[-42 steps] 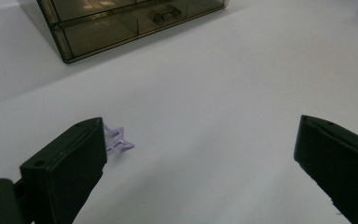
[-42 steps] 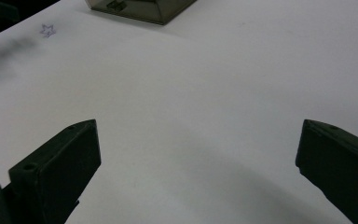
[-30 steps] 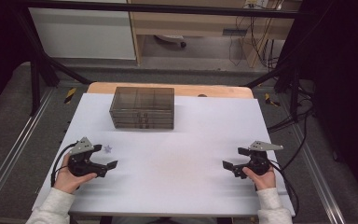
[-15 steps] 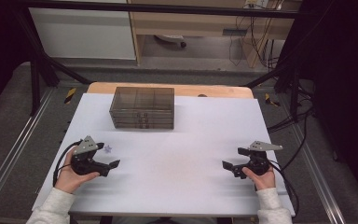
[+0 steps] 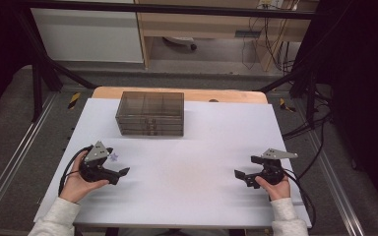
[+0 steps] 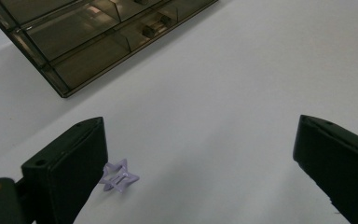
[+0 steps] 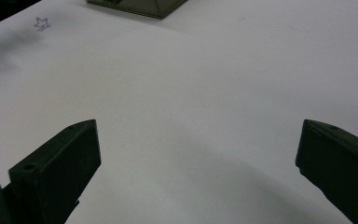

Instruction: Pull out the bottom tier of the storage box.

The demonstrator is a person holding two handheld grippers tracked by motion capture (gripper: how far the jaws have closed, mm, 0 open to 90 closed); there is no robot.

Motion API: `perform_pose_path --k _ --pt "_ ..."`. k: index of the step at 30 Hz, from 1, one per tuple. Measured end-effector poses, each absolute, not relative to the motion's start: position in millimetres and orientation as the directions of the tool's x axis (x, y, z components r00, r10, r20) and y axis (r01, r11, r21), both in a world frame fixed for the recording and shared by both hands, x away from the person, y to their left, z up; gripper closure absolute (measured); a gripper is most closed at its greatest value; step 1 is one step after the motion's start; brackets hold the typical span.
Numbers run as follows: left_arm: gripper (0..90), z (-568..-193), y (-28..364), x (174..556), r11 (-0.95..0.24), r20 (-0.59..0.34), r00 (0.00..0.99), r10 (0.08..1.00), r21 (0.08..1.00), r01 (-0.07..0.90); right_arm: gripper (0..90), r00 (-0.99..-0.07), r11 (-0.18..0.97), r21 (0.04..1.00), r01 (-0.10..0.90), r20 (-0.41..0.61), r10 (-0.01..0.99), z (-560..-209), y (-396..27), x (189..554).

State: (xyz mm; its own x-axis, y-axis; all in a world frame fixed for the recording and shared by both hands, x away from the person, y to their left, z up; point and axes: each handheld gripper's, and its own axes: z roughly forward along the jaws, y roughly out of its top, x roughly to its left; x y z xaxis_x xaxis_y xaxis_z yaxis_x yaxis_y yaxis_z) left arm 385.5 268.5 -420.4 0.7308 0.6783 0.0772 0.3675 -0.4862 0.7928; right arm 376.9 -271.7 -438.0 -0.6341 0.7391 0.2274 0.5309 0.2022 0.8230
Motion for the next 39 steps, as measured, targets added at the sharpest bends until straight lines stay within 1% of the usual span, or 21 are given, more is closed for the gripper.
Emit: perform_pose_path --k 19,39 --pt "2.7 -415 252 393 -0.563 0.169 0.754 0.635 0.769 0.302 0.5 -0.637 0.212 0.822 0.529 0.220 0.739 -438 -272 377" --pt "2.7 -413 229 405 -0.678 0.304 0.769 0.563 0.702 0.218 0.5 -0.636 0.213 0.821 0.529 0.218 0.740 -438 -272 377"
